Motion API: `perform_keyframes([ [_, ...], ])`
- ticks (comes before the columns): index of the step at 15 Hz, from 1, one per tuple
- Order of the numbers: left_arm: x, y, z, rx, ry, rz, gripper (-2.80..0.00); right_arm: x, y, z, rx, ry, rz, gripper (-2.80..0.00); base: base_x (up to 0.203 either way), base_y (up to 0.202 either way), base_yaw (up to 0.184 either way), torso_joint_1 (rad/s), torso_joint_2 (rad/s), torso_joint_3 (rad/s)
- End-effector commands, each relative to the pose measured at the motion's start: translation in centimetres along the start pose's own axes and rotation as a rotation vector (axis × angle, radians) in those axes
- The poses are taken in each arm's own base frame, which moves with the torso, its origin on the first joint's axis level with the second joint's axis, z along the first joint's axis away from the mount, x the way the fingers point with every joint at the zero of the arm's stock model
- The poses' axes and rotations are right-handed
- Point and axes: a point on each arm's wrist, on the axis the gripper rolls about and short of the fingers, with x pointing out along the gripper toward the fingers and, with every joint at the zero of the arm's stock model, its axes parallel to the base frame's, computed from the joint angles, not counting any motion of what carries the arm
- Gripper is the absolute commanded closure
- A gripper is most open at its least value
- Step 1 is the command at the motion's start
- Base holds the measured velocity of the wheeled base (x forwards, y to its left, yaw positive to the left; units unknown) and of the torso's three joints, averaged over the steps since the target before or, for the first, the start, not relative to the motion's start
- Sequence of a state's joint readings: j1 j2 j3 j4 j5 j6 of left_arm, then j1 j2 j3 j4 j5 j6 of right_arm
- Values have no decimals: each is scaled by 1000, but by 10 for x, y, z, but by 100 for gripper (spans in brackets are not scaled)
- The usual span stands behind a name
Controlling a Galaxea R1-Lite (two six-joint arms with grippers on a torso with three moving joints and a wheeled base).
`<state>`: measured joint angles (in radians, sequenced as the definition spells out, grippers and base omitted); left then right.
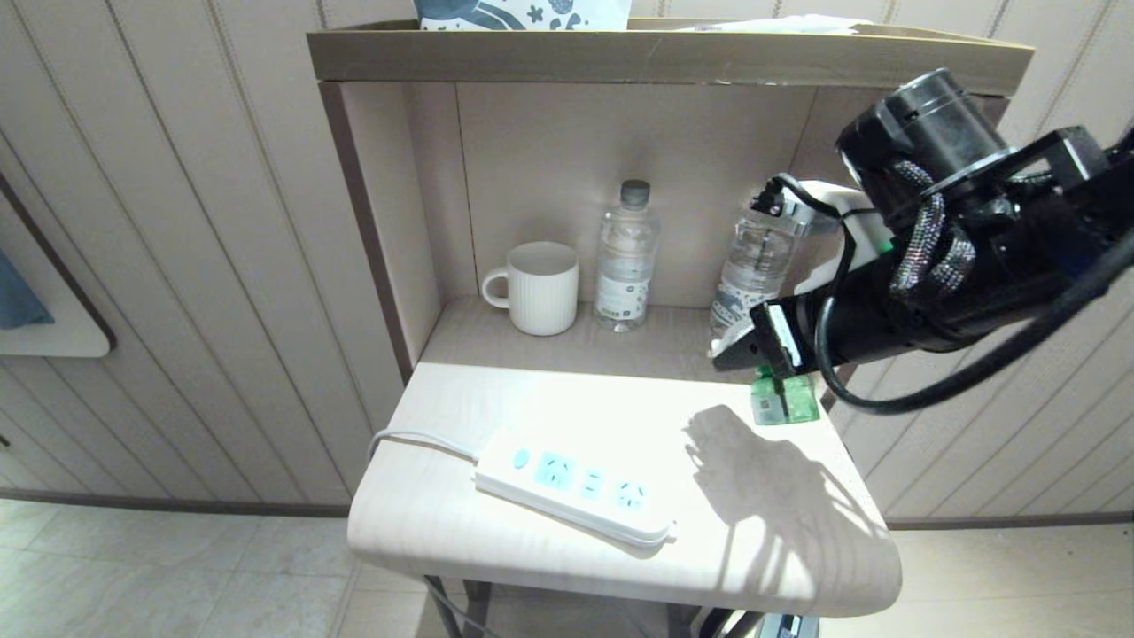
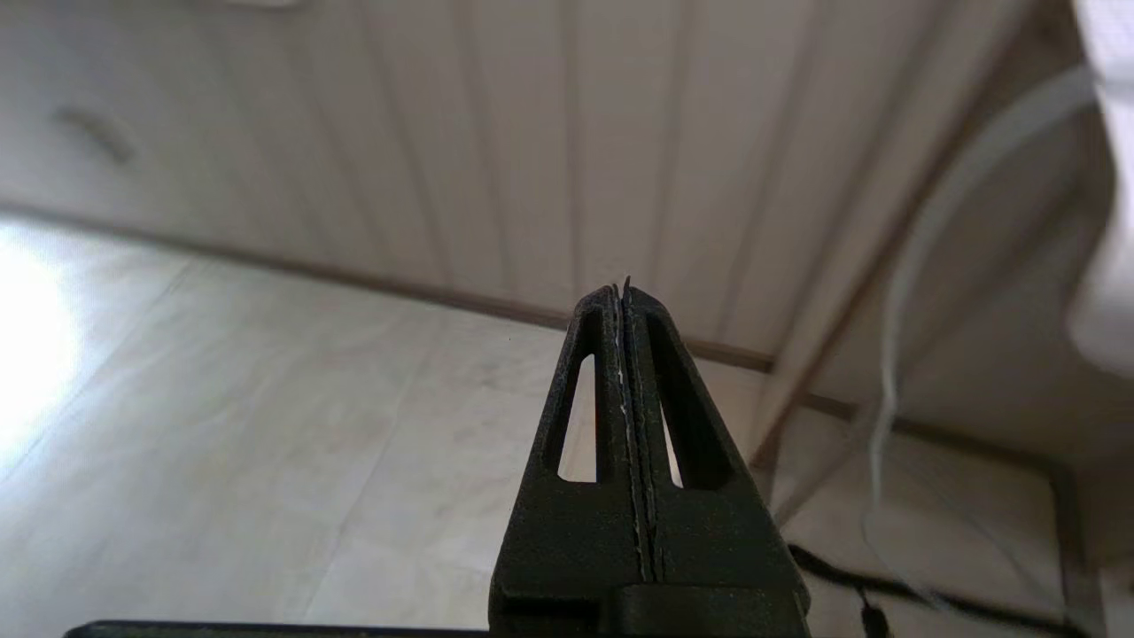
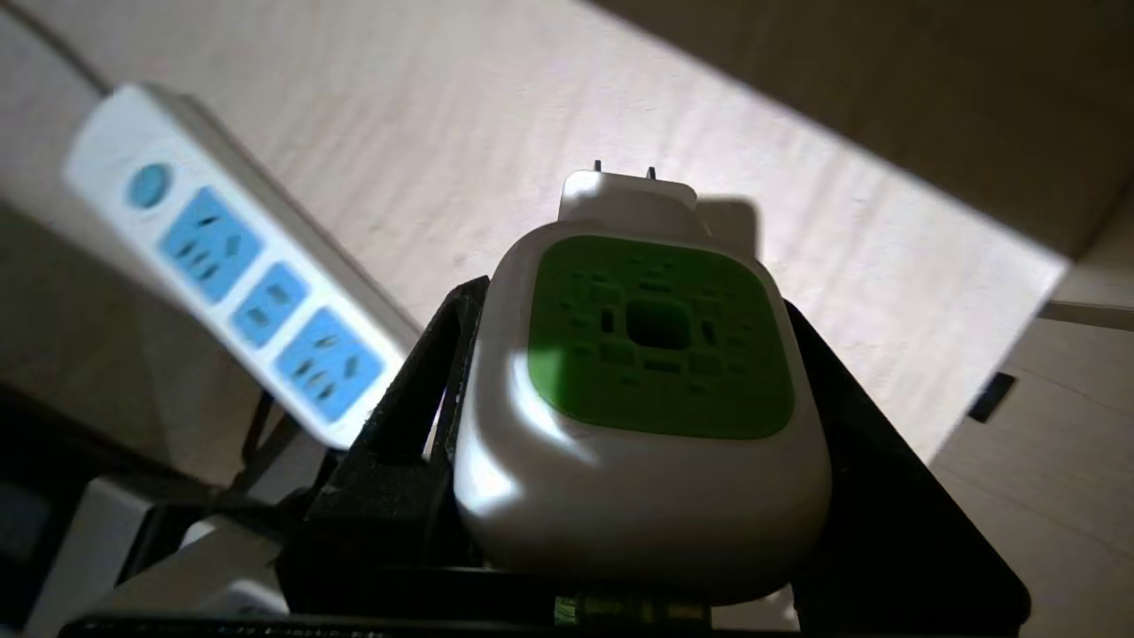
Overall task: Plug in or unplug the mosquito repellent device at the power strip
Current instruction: Insert the plug into the socket
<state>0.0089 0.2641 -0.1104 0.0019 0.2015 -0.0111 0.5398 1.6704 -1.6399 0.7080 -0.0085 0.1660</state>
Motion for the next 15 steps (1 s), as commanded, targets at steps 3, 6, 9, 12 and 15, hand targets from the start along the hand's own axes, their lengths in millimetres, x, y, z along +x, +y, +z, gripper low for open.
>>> perform_keyframes([
  [3, -9, 1, -27, 50, -39, -62, 0, -14, 20, -1, 15, -12, 79, 0, 0, 0, 0, 0, 0, 0],
  [6, -18, 2, -32, 91, -115, -81, 0, -16, 40, 9, 63, 38, 113, 0, 0, 0, 0, 0, 0, 0],
  [9, -17, 0, -36, 118, -101, -181, 0, 1, 53, 13, 71, 141, 67, 0, 0, 0, 0, 0, 0, 0],
  [12, -14, -2, -41, 143, -27, -240, 0, 3, 63, 5, 44, 184, 47, 0, 0, 0, 0, 0, 0, 0],
  [15, -15, -1, -42, 35, -71, -214, 0, 5, 80, -8, 23, 274, 57, 0, 0, 0, 0, 0, 0, 0],
])
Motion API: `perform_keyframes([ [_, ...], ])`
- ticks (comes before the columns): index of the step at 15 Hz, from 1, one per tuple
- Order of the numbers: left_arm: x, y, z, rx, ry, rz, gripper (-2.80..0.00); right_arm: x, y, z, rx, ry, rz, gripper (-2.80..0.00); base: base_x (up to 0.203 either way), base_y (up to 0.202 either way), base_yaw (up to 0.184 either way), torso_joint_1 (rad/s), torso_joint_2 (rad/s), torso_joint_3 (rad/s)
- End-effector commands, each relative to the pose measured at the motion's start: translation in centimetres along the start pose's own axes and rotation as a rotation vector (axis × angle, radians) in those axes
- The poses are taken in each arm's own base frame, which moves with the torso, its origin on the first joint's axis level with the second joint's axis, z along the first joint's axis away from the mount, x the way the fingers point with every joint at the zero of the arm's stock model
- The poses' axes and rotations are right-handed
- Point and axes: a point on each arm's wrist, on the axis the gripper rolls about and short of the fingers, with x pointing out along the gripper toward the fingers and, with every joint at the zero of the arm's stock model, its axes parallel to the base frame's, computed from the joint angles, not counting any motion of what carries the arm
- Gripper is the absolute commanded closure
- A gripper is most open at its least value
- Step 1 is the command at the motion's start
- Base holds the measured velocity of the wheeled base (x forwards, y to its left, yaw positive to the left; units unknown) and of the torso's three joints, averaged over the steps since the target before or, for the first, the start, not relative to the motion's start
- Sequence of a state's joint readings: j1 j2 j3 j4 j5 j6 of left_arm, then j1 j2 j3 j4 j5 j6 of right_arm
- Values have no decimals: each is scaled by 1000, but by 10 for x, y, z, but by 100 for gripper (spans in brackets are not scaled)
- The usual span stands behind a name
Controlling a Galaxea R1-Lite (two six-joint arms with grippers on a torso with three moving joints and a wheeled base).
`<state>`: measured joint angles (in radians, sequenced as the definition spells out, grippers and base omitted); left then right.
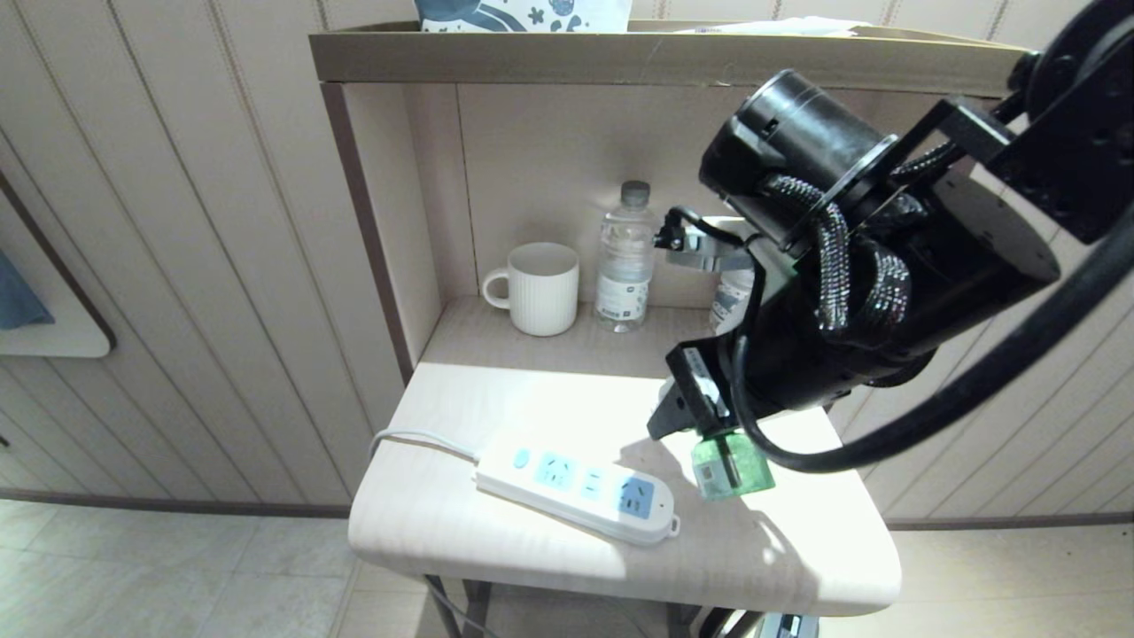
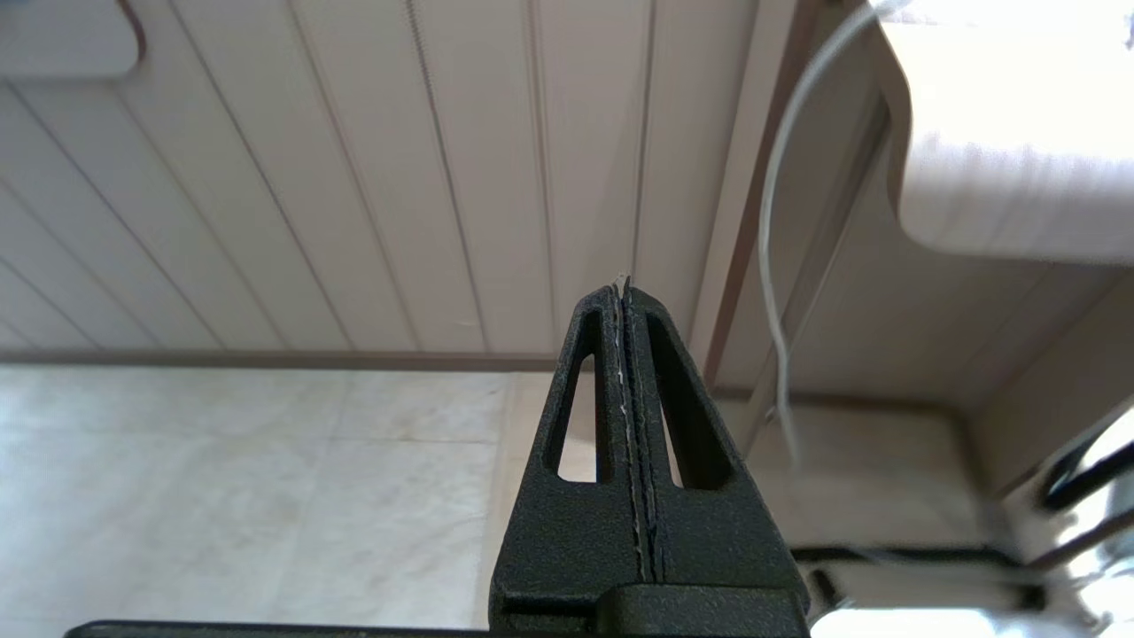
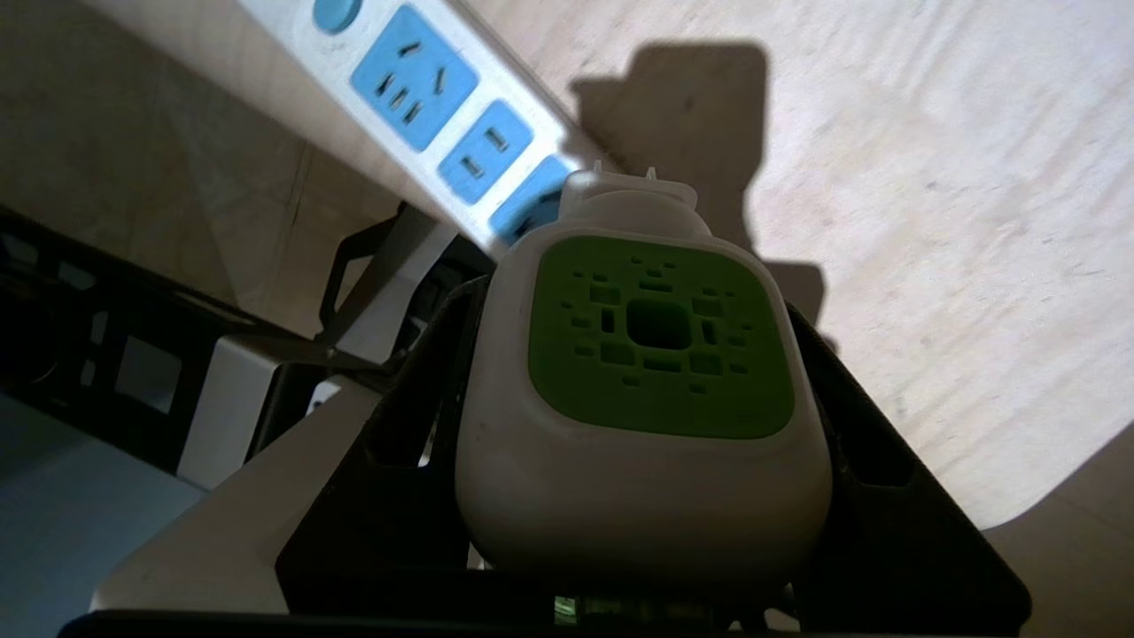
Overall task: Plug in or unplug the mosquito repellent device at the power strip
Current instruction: Insert the plug into the socket
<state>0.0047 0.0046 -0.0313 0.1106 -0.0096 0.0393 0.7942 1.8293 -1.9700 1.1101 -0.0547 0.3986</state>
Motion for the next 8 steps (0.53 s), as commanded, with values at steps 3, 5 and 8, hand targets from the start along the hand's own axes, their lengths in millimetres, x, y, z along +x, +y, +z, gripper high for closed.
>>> perform_keyframes([
  [3, 0, 0, -2, -9, 0, 0, 0, 8, 9, -6, 93, 54, -12, 0, 0, 0, 0, 0, 0, 0],
  [5, 0, 0, -1, -9, -1, 0, 0, 9, 10, -7, 174, 61, -23, 0, 0, 0, 0, 0, 0, 0],
  [8, 0, 0, -1, -9, -1, 0, 0, 16, 12, -8, 216, 42, -98, 0, 0, 0, 0, 0, 0, 0],
])
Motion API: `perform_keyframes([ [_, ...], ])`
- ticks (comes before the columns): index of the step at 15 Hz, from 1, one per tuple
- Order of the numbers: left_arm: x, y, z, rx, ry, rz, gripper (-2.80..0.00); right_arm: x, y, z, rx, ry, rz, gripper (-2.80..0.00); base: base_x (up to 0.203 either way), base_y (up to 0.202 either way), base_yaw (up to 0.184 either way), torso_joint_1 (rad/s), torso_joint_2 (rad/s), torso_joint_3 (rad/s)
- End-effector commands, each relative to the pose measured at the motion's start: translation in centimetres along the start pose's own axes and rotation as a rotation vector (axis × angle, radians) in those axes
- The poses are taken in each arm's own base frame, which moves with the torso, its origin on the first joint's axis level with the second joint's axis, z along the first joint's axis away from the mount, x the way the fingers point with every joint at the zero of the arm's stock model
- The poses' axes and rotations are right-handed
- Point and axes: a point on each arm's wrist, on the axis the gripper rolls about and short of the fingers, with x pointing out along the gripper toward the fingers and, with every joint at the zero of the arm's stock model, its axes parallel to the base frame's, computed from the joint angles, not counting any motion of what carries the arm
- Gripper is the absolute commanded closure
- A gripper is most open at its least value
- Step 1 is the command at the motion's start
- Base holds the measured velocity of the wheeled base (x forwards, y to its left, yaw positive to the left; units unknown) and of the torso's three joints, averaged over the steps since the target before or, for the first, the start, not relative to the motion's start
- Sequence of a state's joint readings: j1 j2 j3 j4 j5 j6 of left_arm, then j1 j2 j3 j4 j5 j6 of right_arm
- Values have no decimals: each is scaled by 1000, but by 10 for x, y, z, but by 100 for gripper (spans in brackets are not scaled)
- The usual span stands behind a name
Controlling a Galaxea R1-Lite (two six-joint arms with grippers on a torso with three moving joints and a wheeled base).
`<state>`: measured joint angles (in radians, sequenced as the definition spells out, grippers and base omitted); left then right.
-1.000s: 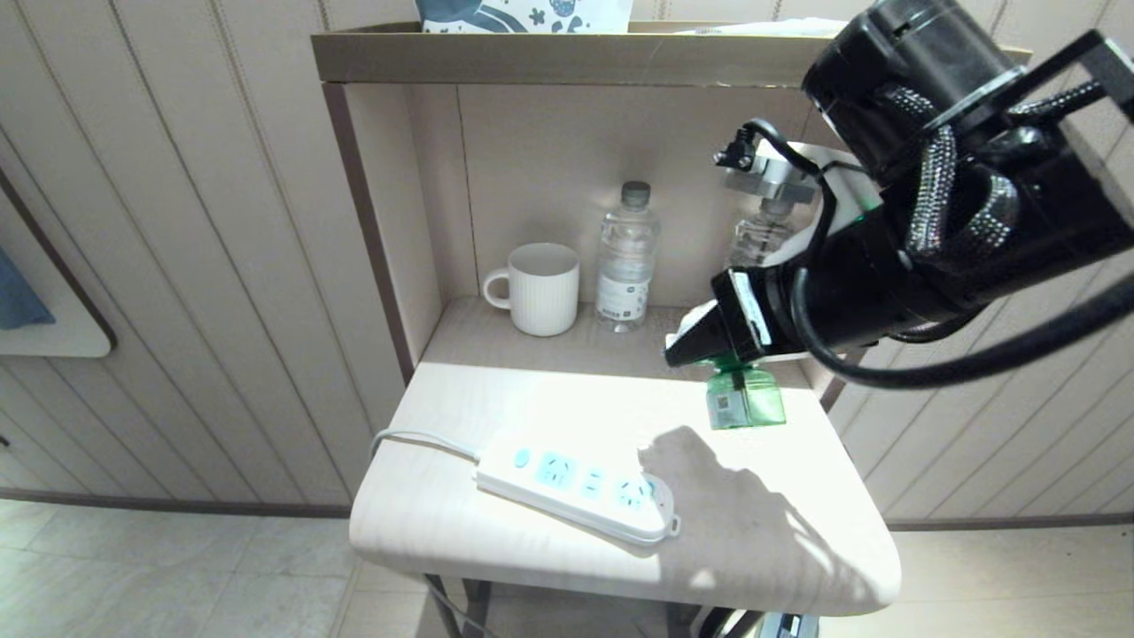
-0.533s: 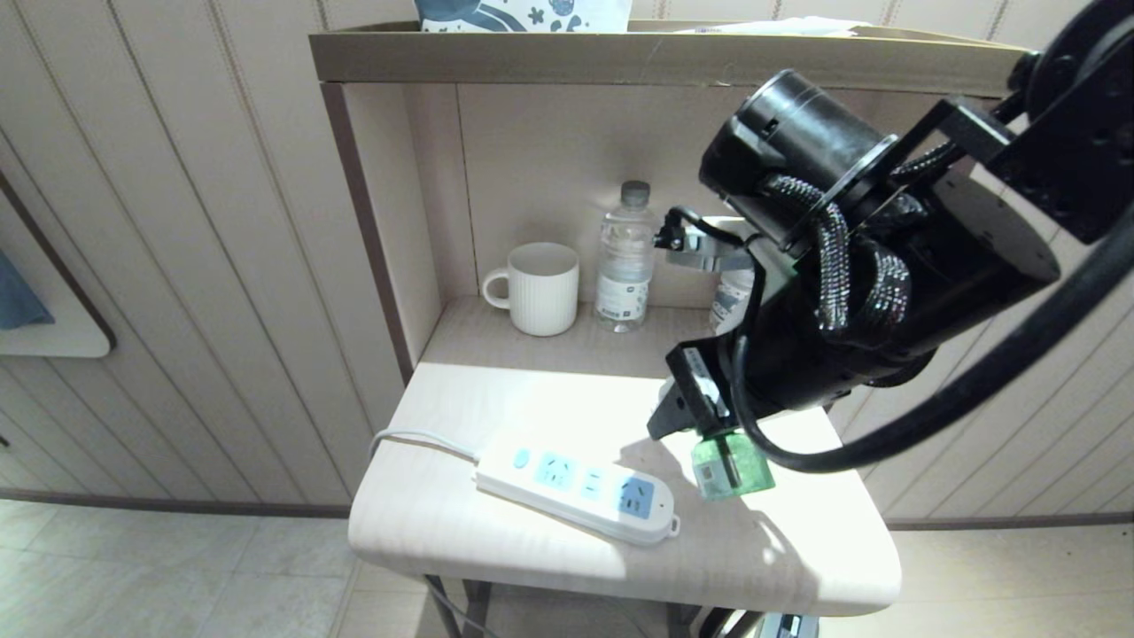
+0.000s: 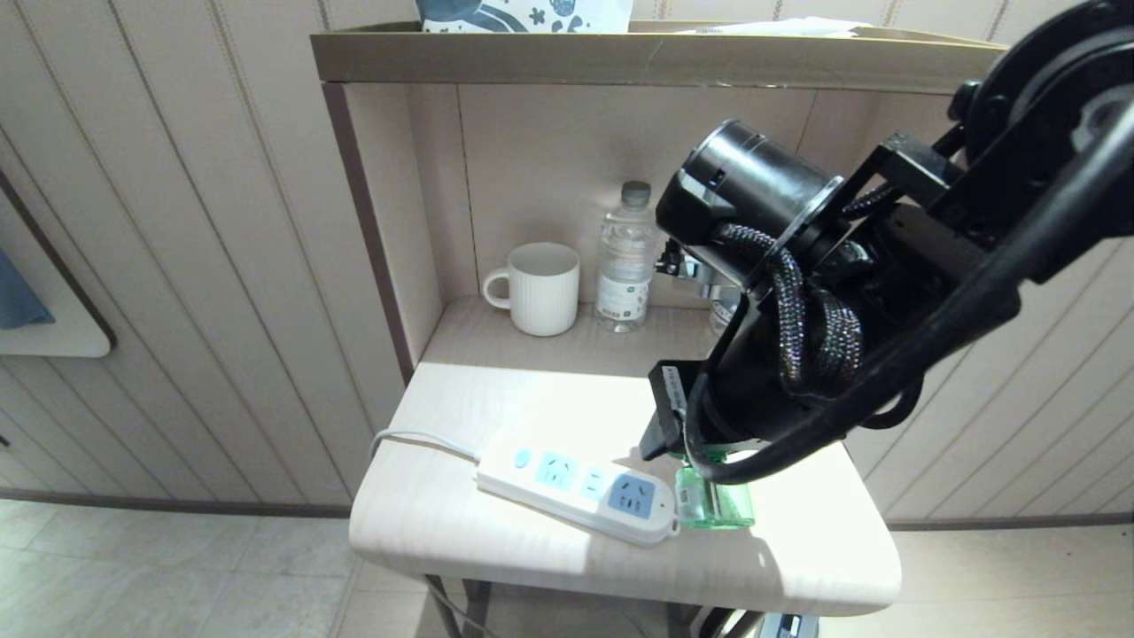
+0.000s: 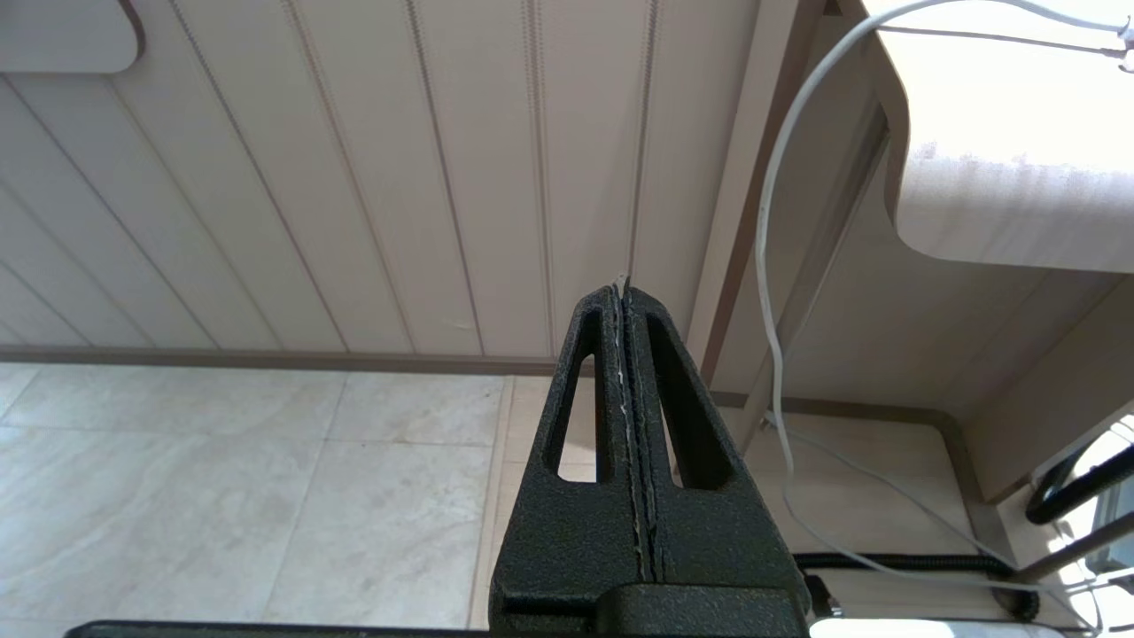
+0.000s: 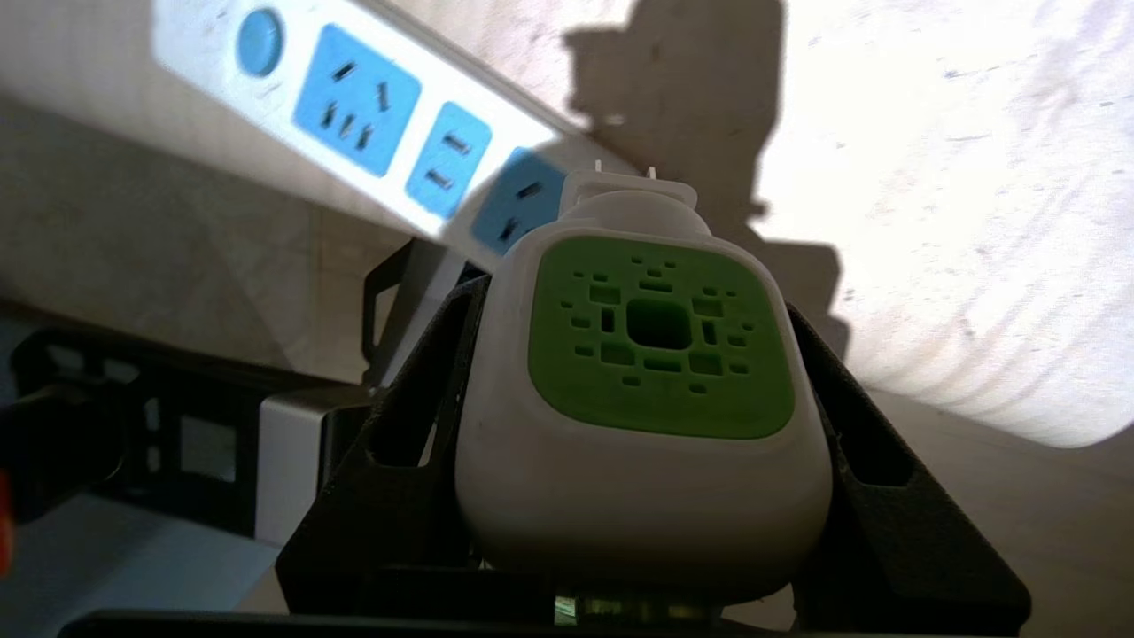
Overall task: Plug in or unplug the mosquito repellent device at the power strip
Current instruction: Insert the plug into the socket
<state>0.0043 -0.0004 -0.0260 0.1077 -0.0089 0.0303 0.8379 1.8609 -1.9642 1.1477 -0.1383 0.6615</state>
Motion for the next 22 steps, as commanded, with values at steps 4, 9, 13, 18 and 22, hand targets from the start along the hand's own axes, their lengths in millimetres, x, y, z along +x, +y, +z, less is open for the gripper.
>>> perform_keyframes([
  [4, 0, 0, 0, 0, 2, 0, 0, -6, 3, -10, -29, -25, -41, 0, 0, 0, 0, 0, 0, 0],
  [9, 0, 0, 0, 0, 2, 0, 0, -8, 4, -13, -37, -22, -37, 0, 0, 0, 0, 0, 0, 0],
  [13, 0, 0, 0, 0, 2, 0, 0, -8, 4, -13, -35, -23, -36, 0, 0, 0, 0, 49, -107, -62],
  [18, 0, 0, 0, 0, 2, 0, 0, -1, 6, -13, -42, -2, -45, 0, 0, 0, 0, 197, -453, -258],
  [22, 0, 0, 0, 0, 3, 0, 0, 18, 9, -12, -46, 63, -49, 0, 0, 0, 0, 241, -522, -290],
])
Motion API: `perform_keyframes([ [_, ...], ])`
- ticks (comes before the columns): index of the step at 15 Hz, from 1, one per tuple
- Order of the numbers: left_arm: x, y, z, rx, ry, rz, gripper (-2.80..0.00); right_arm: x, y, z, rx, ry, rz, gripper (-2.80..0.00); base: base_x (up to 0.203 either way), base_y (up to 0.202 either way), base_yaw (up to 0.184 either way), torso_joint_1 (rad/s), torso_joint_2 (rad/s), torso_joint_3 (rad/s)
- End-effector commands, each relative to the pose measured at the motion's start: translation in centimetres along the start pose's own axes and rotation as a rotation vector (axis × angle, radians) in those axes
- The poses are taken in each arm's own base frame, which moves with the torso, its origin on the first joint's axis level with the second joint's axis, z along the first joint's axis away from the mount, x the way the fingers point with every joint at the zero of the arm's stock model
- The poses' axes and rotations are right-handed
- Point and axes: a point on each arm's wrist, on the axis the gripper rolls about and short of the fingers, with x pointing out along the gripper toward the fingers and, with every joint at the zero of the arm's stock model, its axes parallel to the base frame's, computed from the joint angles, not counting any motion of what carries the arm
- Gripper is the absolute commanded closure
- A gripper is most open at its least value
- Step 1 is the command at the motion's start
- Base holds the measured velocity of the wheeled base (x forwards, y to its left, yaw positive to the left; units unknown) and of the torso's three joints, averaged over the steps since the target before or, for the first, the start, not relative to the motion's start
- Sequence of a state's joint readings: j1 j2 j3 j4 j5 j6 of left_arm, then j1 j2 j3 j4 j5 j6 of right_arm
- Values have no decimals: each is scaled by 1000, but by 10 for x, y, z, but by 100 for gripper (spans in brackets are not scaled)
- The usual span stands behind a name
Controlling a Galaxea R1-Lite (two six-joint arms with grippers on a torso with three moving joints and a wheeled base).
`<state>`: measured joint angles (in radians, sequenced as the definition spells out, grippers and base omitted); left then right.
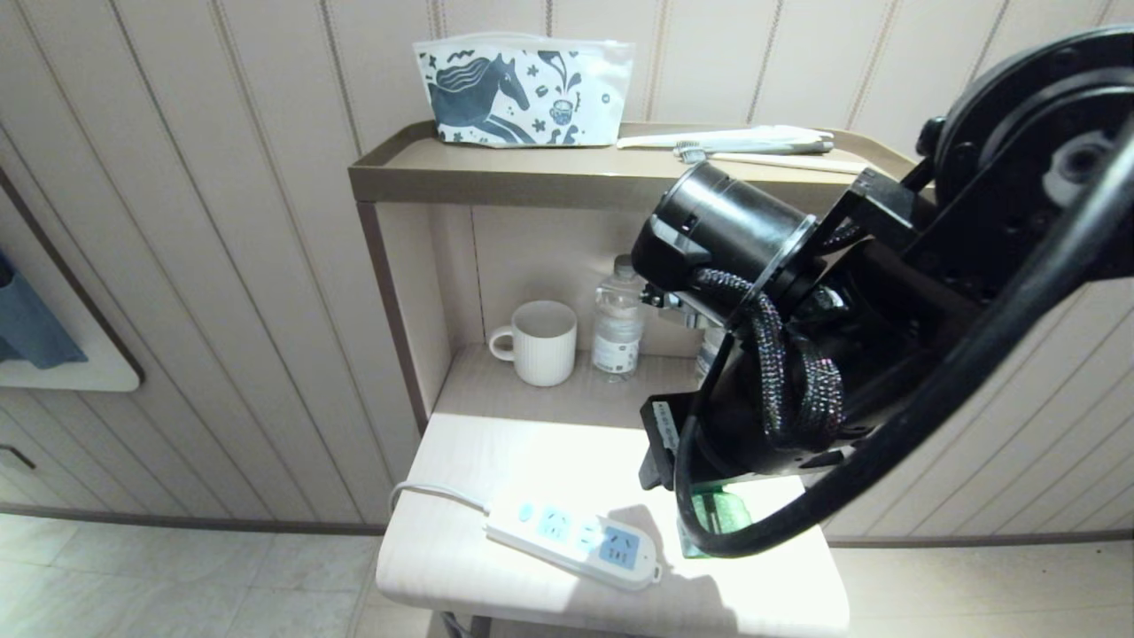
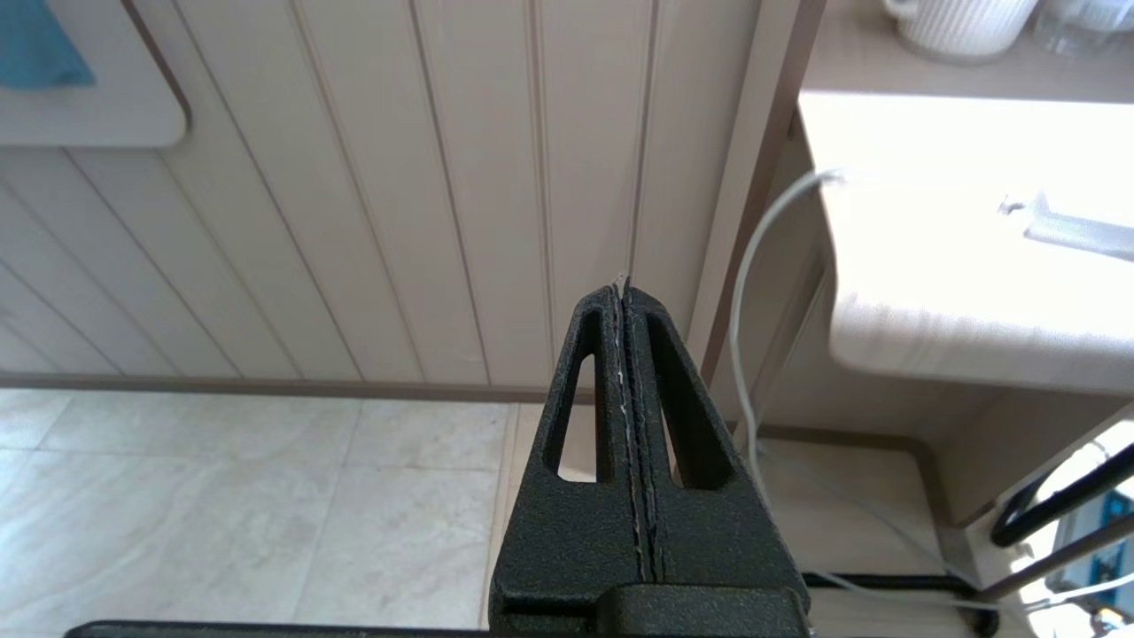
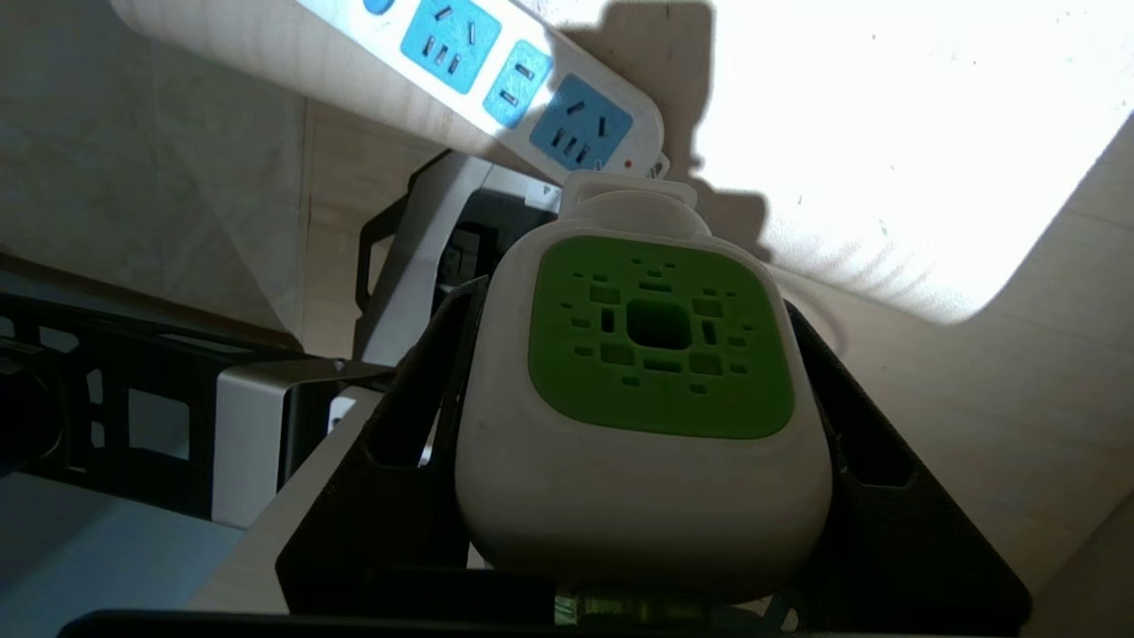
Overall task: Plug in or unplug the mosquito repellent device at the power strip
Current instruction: Insert the plug into the socket
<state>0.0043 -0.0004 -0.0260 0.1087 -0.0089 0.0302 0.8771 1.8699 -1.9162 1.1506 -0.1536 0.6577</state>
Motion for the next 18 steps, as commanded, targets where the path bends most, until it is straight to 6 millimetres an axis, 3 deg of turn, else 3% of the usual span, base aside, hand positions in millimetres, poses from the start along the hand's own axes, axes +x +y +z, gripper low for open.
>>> perform_keyframes([
  [1, 0, 0, 0, 0, 1, 0, 0, 15, 3, 2, -1, 41, -19, 0, 0, 0, 0, 251, -540, -303],
  [9, 0, 0, 0, 0, 1, 0, 0, 39, 6, 8, 11, 95, -34, 0, 0, 0, 0, 238, -509, -270],
  [11, 0, 0, 0, 0, 1, 0, 0, 57, 4, 11, 20, 131, -61, 0, 0, 0, 0, 35, -53, -31],
  [13, 0, 0, 0, 0, 1, 0, 0, 88, 1, 17, 43, 211, -75, 0, 0, 0, 0, 0, 0, 0],
  [16, 0, 0, 0, 0, 1, 0, 0, 101, -1, 22, 65, 247, -55, 0, 0, 0, 0, 0, 0, 0],
  [18, 0, 0, 0, 0, 1, 0, 0, 137, 0, 27, 84, 300, -47, 0, 0, 0, 0, 0, 0, 0],
])
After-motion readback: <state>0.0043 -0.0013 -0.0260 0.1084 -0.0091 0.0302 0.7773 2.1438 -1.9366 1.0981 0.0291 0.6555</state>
